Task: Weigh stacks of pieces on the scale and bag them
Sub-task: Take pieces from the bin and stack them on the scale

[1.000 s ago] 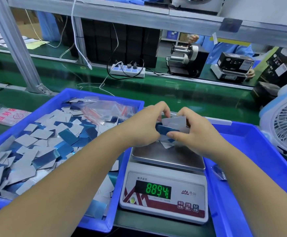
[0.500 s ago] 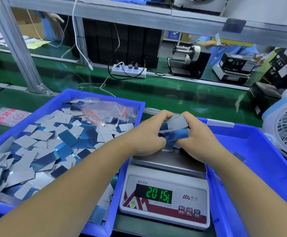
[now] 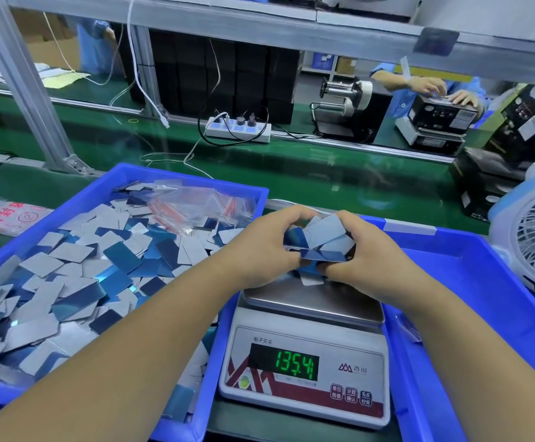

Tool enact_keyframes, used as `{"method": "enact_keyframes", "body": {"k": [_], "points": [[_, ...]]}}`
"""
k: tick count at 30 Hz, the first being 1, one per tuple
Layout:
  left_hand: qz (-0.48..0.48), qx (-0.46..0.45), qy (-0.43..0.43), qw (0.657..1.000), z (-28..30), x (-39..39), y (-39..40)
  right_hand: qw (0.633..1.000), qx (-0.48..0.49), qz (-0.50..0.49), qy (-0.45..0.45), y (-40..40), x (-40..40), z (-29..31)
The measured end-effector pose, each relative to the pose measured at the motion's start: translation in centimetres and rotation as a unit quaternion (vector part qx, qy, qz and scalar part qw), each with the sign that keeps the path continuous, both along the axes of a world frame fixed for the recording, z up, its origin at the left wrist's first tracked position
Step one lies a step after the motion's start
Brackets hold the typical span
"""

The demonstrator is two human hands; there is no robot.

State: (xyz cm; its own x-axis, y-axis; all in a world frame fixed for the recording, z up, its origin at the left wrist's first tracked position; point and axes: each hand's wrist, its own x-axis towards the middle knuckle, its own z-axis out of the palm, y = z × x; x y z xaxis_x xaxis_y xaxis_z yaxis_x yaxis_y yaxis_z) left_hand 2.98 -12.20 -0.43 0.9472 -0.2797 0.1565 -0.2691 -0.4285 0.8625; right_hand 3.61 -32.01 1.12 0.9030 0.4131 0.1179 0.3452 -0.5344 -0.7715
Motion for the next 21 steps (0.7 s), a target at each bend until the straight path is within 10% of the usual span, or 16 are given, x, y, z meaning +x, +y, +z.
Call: {"method": "enact_keyframes", "body": {"k": [21], "points": [[-0.026,0.034,-0.048,0.998,0.3,-0.8,-0.1,0.993,-0.002,-0.025,-0.111,0.6,0.0,-0.3]]}}
